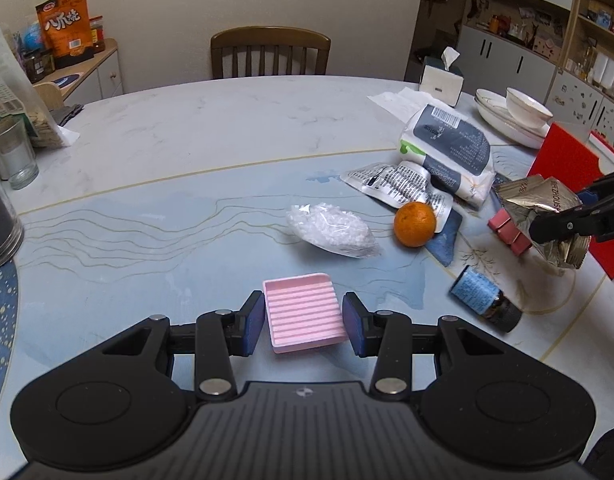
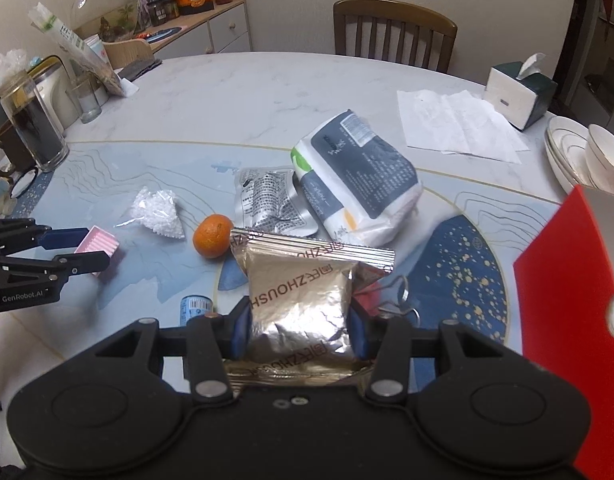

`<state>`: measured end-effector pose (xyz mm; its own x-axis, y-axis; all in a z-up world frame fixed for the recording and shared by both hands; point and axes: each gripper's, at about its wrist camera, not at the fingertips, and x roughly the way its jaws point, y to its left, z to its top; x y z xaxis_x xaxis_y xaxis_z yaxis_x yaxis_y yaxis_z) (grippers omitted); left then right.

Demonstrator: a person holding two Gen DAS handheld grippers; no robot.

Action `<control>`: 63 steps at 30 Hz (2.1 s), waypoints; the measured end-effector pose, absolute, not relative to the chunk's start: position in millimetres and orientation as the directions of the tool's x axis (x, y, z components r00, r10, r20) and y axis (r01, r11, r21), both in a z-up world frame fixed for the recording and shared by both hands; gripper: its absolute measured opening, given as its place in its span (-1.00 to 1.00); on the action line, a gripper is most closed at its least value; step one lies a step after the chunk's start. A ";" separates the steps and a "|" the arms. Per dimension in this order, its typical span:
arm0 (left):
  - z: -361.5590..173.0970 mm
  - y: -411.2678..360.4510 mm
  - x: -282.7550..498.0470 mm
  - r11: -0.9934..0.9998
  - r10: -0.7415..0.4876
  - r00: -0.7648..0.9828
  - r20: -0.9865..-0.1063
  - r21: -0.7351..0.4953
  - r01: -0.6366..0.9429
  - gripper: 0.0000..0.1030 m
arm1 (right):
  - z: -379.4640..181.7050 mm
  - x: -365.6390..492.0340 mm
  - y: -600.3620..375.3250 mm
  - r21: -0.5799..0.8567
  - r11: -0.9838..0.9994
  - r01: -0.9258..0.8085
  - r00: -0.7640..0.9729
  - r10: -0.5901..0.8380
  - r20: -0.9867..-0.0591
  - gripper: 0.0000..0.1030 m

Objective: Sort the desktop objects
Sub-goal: 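Grasp the pink soap dish with the left tool while the right tool grasps the gold foil bag, then carry the soap dish and foil bag with both tools into the box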

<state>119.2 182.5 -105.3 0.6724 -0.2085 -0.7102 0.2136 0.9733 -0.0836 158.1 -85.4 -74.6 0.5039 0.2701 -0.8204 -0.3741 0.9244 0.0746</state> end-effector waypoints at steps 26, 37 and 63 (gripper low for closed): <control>-34.0 98.1 81.2 0.958 -0.273 0.725 -0.632 -0.109 0.266 -0.20 | -13.9 99.2 -169.1 0.093 0.936 -0.339 0.579 0.285 -0.764 -0.11; -8.7 18.5 80.2 0.918 -0.371 0.713 -0.596 -0.117 0.380 -0.20 | 0.5 91.1 -226.1 0.098 0.949 -0.301 0.616 0.272 -0.740 -0.11; 13.8 -155.4 109.9 0.842 -0.472 0.677 -0.564 -0.062 0.536 -0.20 | 1.4 94.1 -363.0 0.018 0.980 -0.199 0.692 0.154 -0.706 -0.11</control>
<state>109.9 -155.4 13.8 0.6771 -0.4723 -0.5644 0.5356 0.8422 -0.0621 94.1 -363.0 1.4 0.6918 0.1536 -0.7056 -0.1993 0.9798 0.0180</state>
